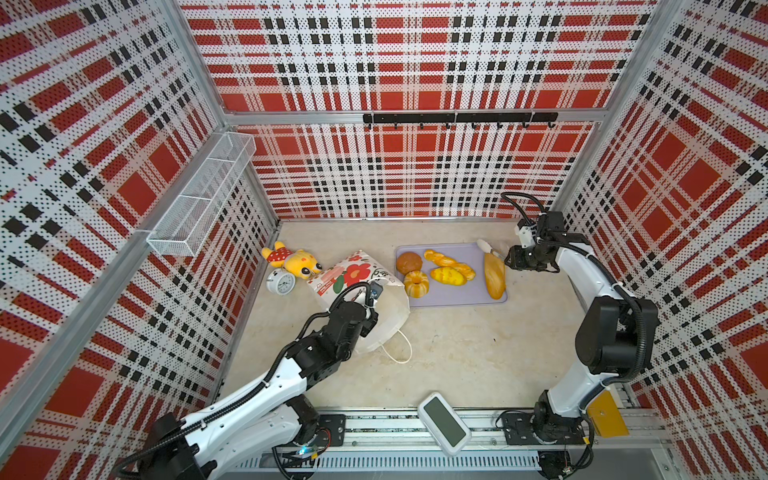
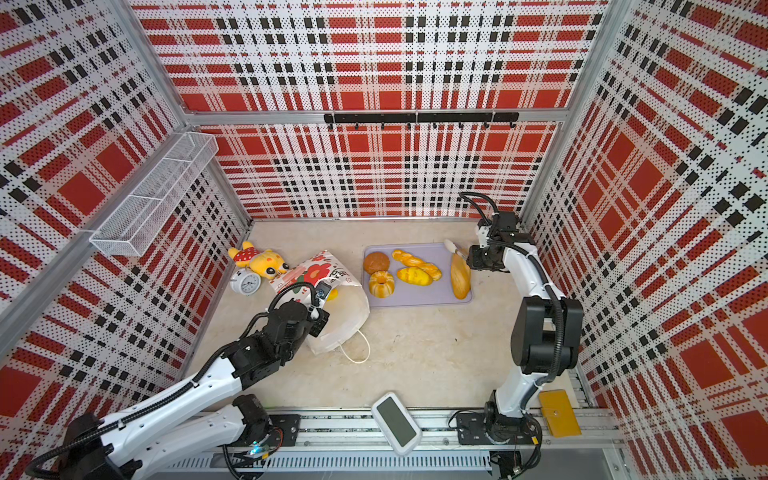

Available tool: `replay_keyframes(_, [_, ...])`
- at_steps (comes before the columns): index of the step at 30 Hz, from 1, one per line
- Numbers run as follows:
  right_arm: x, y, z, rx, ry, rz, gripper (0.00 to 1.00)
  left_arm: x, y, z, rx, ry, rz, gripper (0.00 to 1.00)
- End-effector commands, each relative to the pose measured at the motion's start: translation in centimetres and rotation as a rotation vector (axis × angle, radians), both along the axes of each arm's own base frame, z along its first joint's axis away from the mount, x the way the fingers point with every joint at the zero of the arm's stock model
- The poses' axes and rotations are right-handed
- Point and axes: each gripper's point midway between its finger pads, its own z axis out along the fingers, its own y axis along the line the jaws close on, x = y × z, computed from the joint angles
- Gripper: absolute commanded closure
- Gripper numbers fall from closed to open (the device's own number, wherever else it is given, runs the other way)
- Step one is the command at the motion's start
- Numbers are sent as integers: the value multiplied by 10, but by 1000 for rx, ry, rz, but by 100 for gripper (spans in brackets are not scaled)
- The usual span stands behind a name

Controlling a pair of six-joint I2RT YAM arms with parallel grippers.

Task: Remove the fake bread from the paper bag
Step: 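Swing the open tongs back into the bag mouth with the right gripper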

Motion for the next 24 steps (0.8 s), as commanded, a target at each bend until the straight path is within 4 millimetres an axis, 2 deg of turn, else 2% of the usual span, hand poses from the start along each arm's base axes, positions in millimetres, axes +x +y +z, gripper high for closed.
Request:
replay_keyframes(1, [3, 0, 44, 3, -102, -7, 56, 1, 0, 13, -39, -32, 11, 100])
replay_keyframes(5, [-6, 10, 59, 61, -126, 5, 59, 0, 0, 13, -40, -34, 12, 100])
replay_keyframes(11, [-37, 26, 66, 170, -113, -9, 66, -1, 3, 15, -41, -44, 19, 100])
replay_keyframes(14, [-65, 56, 75, 292, -120, 31, 68, -2, 4, 15, -37, -44, 20, 100])
replay_keyframes(19, [-129, 124, 87, 508, -110, 126, 67, -3, 4, 16, -37, -49, 22, 100])
replay_keyframes(21, [-154, 148, 91, 633, -82, 106, 67, -3, 4, 16, -38, -51, 22, 100])
replay_keyframes(24, [-190, 178, 96, 723, -104, 174, 68, -3, 3, 14, -33, -49, 17, 100])
